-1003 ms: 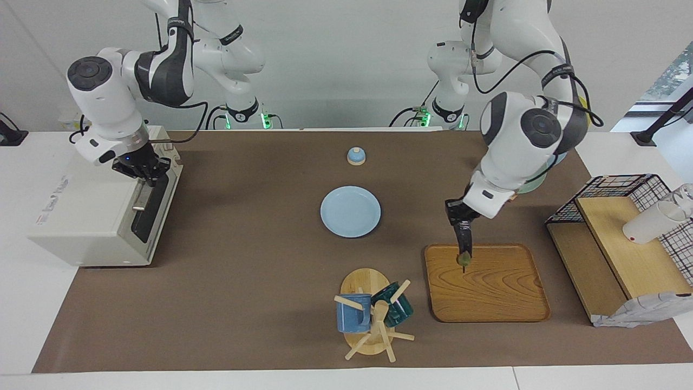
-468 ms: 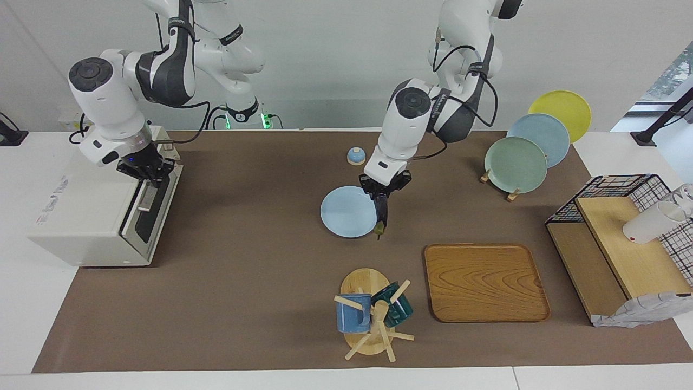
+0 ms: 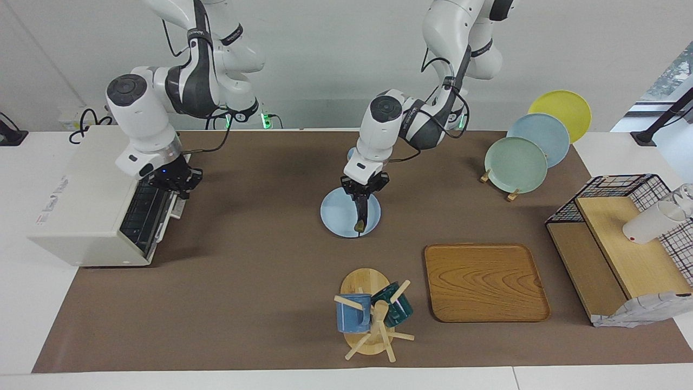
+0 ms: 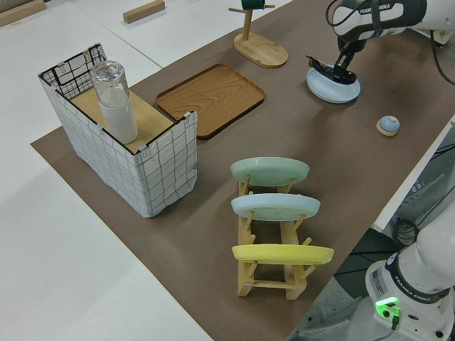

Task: Put eggplant into oven
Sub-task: 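Place the eggplant on the blue plate while the right gripper opens the oven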

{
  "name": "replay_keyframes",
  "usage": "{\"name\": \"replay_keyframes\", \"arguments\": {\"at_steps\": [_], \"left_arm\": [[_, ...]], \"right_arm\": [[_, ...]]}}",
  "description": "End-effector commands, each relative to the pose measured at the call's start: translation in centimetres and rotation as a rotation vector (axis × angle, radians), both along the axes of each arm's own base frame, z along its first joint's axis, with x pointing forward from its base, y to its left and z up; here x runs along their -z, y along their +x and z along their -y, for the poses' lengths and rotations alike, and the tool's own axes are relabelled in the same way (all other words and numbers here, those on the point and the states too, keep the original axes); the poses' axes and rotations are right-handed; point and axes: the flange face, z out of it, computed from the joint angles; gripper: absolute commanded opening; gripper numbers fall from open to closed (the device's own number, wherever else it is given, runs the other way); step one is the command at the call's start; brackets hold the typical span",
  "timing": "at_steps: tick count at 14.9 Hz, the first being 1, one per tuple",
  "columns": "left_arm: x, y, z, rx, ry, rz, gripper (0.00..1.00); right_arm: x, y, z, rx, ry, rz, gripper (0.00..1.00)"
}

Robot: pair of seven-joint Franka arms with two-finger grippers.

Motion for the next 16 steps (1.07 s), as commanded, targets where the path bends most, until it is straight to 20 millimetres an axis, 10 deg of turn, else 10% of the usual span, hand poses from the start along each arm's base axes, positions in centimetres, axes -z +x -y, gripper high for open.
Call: {"name": "replay_keyframes", "arguments": {"at_steps": [1,3,4,6,12,16], "left_arm": [[1.5,-0.4,0.7,-0.013,-0.015,0.0,0.0],[1.6,-0.5,0.7,-0.009,-0.012,-0.001,0.0],[1.6,-0.5,0.6,-0.002,-0.01,-0.003,0.17],[1.4,-0.4,0.6,-0.003,-0.008,-0.005,1.0],[-3.1,3.1,-3.6,-0.033,0.001,-0.006,1.0],[-9.1,9.1,-12.6,-0.005,0.018,-0.025,1.0]], "right_arm": [[3.4,0.9,0.6,0.0,0.003,0.012,0.0],[4.1,1.1,0.2,-0.011,0.004,0.035,0.0],[4.2,1.2,-1.7,-0.041,0.006,0.047,0.0],[5.5,0.9,-2.6,-0.023,0.01,0.061,0.0],[8.5,0.2,-2.9,0.028,0.015,0.061,0.0],[9.2,-0.6,-3.0,0.08,0.017,0.046,0.0]]}}
